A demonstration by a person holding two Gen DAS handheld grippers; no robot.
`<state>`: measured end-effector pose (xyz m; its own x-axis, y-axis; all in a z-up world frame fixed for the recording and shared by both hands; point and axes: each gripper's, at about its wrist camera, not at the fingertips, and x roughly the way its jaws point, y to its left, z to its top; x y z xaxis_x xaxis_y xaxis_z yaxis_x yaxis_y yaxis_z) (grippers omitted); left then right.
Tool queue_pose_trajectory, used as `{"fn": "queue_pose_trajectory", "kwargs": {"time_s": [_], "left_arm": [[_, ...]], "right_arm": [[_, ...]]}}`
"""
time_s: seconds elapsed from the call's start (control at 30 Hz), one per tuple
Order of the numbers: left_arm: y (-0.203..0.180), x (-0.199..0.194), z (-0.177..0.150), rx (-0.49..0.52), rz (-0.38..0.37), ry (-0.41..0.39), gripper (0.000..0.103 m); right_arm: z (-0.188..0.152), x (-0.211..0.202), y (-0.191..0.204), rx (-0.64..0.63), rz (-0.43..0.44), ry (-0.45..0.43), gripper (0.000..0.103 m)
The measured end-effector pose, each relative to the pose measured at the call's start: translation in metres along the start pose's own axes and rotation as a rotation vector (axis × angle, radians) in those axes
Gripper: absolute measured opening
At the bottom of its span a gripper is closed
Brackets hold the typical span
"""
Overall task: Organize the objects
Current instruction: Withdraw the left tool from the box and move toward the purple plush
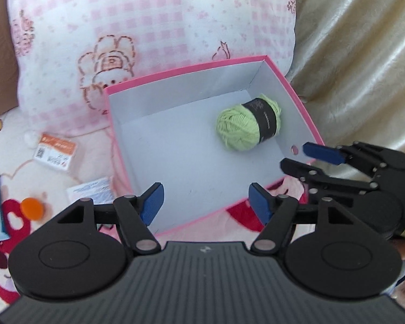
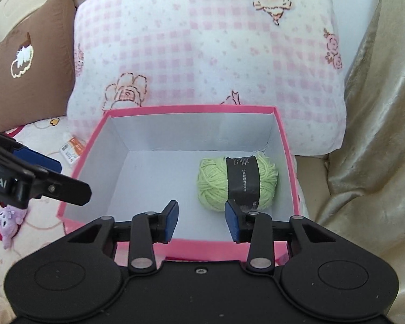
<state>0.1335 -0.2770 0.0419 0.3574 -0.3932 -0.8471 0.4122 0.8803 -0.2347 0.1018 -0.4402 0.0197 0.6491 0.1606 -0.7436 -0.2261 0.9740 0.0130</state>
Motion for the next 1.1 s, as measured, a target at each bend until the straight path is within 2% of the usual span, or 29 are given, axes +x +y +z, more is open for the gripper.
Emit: {"fn": "queue_pose_trajectory", "kwargs": {"time_s": [0.17, 0.3, 0.43, 0.57, 0.77, 1.1], "left_arm": [[0.006, -0.029, -0.021, 0.017, -0.007, 0.004, 0.077], [0.015, -0.047, -0.038, 0.003, -0.042, 0.026, 0.08], [0.026, -0.066, -0.053, -0.015, -0.04, 0.025, 0.085], [0.033, -0.085, -0.065, -0.007, -0.018, 0.001, 0.094], [0.048, -0.107, -0.08, -0.024, -0.04, -0.014, 0.098], [0.073, -0.128, -0.106, -0.043, -0.012, -0.009, 0.098]], "right_arm": [[-0.002, -0.032, 0.021, -0.023, 0.004, -0.005, 0.062], [-0.005, -0.046, 0.034, -0.014, 0.02, -0.002, 0.071], [-0.009, -0.054, 0.047, -0.029, 0.03, 0.01, 0.094], [-0.012, -0.067, 0.061, -0.064, 0.038, 0.0, 0.095], [-0.017, -0.08, 0.088, -0.128, 0.034, 0.019, 0.095], [-0.025, -0.088, 0.129, -0.226, 0.049, 0.046, 0.096]]}}
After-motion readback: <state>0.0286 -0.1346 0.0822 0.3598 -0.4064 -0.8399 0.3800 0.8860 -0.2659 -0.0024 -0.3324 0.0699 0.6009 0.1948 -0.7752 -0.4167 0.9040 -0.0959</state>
